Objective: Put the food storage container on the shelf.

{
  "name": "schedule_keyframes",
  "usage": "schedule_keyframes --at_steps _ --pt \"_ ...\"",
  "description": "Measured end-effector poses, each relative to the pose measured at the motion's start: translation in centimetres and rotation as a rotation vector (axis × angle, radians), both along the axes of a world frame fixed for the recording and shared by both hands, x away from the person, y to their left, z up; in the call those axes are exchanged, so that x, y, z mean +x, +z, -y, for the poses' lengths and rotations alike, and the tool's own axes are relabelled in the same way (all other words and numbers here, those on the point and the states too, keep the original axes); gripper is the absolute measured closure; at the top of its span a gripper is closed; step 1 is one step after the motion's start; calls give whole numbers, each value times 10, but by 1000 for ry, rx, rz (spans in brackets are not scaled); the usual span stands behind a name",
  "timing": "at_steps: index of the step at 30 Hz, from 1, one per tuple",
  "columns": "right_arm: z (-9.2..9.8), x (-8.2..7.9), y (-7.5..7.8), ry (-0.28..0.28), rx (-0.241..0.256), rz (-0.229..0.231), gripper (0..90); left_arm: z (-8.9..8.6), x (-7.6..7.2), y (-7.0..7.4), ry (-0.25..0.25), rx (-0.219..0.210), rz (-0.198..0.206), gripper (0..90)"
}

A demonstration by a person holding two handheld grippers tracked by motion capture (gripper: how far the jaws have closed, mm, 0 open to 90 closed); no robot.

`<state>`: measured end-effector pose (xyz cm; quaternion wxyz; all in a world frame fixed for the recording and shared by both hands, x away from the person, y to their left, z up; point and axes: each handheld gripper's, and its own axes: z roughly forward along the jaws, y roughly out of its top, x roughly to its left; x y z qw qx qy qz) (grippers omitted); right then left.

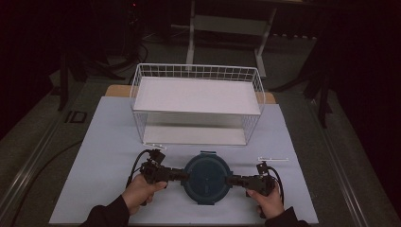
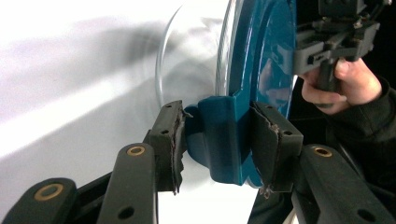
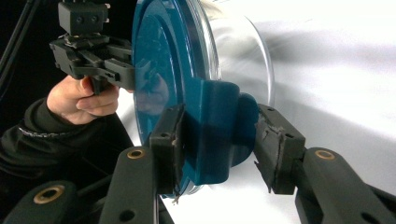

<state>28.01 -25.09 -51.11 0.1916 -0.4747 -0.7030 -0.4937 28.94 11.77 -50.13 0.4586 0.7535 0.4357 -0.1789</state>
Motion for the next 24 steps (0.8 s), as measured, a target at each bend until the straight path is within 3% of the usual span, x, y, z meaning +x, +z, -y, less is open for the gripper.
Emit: schedule_keyframes --at_steps 8,13,18,24 --pt "-1 -6 3 -6 -8 15 559 0 -6 2 37 3 10 568" --pt "-1 -6 5 -1 -15 23 559 1 -9 3 32 8 10 570" --pt "-2 -5 11 7 -17 52 560 0 -9 7 31 6 39 568" --pt "-7 2 25 17 -18 108 560 -6 -4 23 40 -2 102 568"
